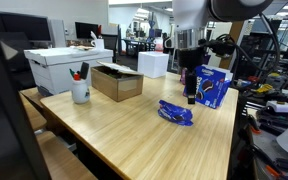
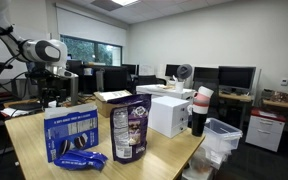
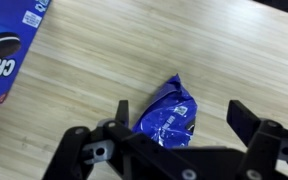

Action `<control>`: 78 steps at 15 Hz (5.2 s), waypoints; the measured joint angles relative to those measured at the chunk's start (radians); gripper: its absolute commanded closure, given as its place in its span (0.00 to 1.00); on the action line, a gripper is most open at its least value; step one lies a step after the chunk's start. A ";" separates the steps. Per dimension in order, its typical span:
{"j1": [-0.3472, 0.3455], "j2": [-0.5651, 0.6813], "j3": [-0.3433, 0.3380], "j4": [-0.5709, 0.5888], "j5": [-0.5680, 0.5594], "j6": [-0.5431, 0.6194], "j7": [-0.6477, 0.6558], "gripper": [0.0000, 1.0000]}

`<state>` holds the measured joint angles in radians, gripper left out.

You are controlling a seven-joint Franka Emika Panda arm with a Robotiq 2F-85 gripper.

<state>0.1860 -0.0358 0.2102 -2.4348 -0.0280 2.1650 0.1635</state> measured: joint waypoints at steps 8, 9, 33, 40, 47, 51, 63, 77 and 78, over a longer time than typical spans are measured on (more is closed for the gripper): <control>0.003 0.112 -0.011 0.064 -0.023 -0.022 0.027 0.26; 0.003 0.121 -0.012 0.071 -0.023 -0.032 0.027 0.32; 0.028 0.187 -0.012 0.129 -0.026 -0.096 0.023 0.12; 0.030 0.242 -0.008 0.152 -0.026 -0.096 0.004 0.36; 0.032 0.257 -0.008 0.167 -0.029 -0.096 0.003 0.79; 0.034 0.256 -0.008 0.176 -0.031 -0.102 0.003 0.94; 0.034 0.094 -0.029 0.142 -0.042 -0.135 0.003 0.94; 0.024 -0.122 -0.007 0.011 -0.106 -0.087 0.034 0.27; 0.024 -0.108 -0.002 0.011 -0.111 -0.085 0.037 0.21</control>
<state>0.2104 -0.1442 0.2084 -2.4240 -0.1395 2.0799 0.2000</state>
